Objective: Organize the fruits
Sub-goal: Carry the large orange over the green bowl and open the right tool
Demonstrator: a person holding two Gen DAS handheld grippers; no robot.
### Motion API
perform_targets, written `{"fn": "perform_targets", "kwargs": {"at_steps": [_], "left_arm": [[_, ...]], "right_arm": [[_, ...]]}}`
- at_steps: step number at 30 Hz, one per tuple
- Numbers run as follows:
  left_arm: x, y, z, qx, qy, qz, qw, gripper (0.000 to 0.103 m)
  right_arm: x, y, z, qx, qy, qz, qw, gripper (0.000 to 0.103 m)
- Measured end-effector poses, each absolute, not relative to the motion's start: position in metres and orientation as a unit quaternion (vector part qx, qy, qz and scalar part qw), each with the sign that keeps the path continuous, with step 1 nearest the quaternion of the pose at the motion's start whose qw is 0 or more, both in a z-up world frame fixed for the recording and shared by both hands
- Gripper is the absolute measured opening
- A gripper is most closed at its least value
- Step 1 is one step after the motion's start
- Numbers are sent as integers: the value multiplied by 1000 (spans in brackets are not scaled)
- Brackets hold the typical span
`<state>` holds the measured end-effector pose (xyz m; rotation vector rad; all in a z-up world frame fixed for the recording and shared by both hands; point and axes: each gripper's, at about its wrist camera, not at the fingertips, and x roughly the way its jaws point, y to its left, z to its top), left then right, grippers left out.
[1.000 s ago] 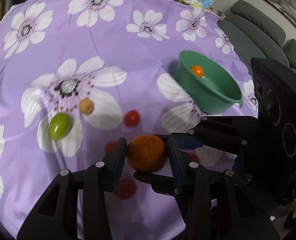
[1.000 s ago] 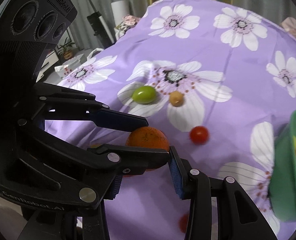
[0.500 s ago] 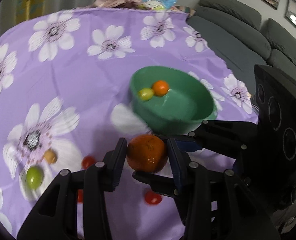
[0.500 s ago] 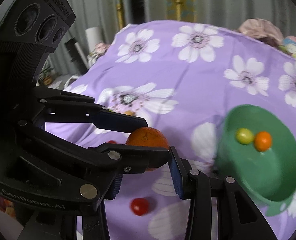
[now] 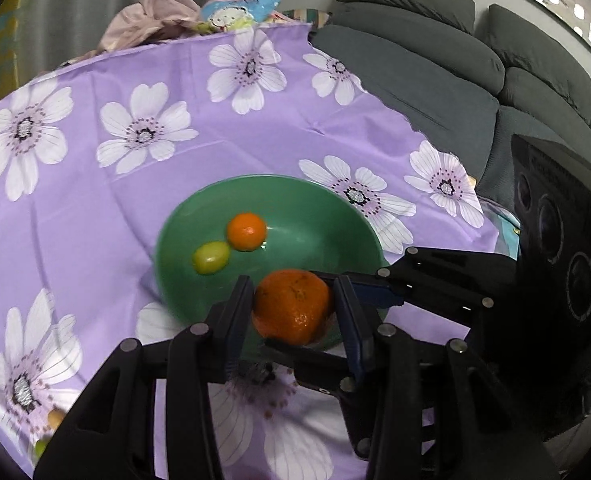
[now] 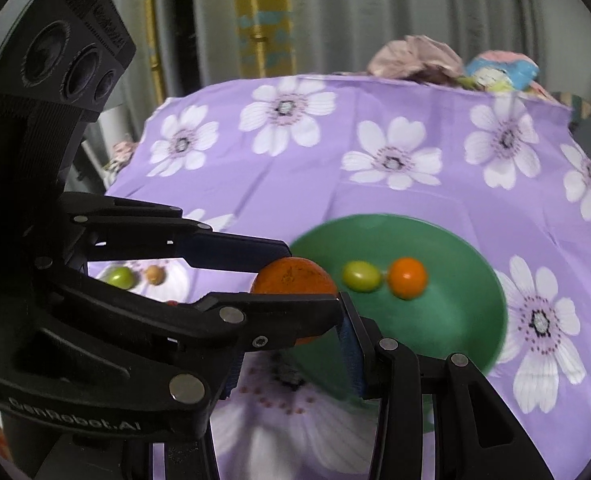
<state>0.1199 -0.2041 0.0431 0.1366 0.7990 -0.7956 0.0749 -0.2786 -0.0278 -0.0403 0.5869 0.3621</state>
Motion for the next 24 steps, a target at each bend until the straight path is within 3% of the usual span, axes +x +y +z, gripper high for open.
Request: {"fn": "perform_targets", "kwargs": {"at_steps": [11,17,24], "left_arm": [[140,-220,13,39,427,-366,826,41],[140,-203,17,30,425,-349,835,50],[128,-131,32,-30,410,-302,860,62]], "right_arm": [[91,-302,-47,13,337,144,930,44],[90,-308,-47,14,344,127,930,43],[79,-329,-39,48,318,116,940,43]]}}
